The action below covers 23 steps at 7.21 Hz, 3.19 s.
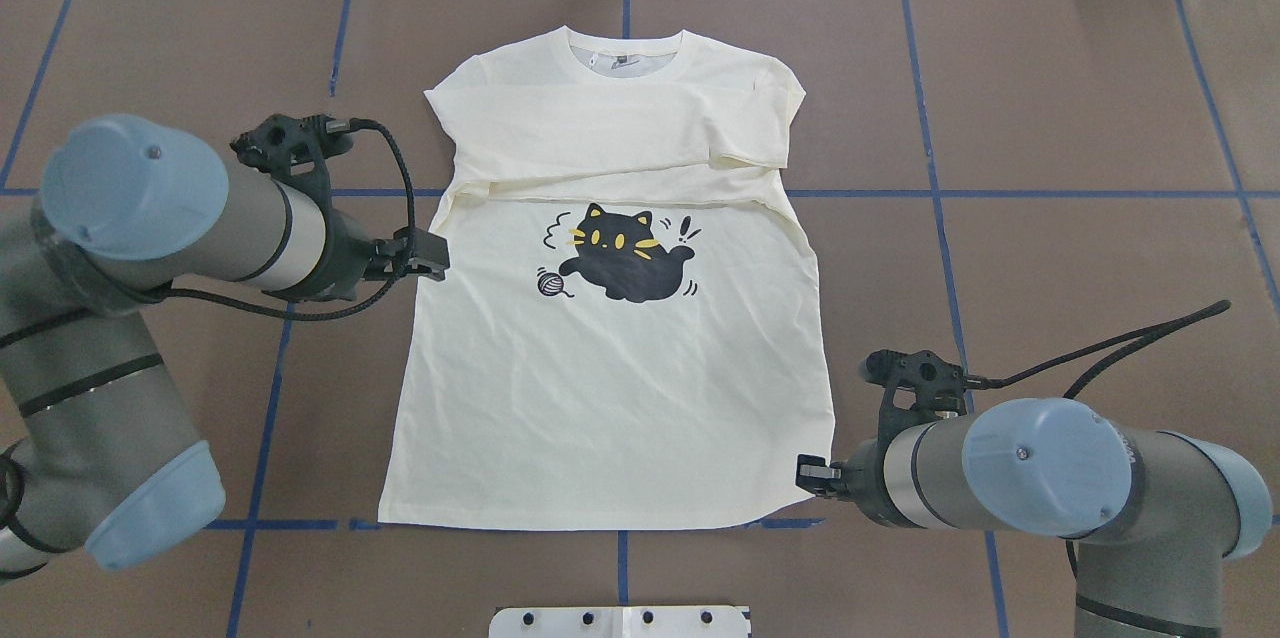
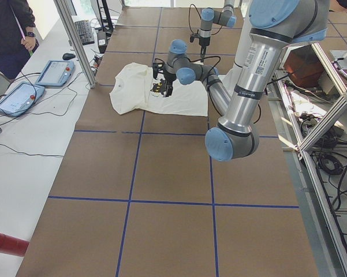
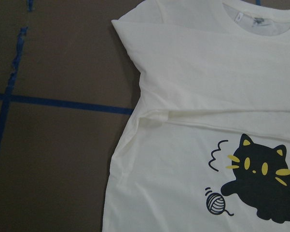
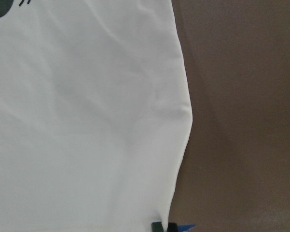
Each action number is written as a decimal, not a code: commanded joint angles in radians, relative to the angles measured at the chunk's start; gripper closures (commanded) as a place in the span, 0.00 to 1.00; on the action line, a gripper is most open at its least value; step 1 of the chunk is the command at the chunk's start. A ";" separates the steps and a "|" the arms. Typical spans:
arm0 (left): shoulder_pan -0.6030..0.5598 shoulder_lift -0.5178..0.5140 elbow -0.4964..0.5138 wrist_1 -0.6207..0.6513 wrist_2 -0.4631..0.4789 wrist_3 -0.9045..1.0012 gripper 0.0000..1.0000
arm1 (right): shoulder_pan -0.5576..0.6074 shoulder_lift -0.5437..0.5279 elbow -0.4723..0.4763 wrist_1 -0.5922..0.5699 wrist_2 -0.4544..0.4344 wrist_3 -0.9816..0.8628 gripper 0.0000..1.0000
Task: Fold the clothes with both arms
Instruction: 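Move the left gripper to the hem corner nearest it and grasp both hem corners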
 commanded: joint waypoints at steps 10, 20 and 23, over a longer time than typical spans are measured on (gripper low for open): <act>0.363 0.209 -0.005 -0.150 0.231 -0.348 0.18 | 0.043 0.013 0.028 0.002 0.057 -0.001 1.00; 0.370 0.193 0.012 -0.090 0.230 -0.348 0.66 | 0.060 0.008 0.028 0.002 0.075 -0.001 1.00; 0.373 0.193 0.007 -0.090 0.228 -0.348 0.70 | 0.063 0.005 0.028 0.002 0.075 -0.001 1.00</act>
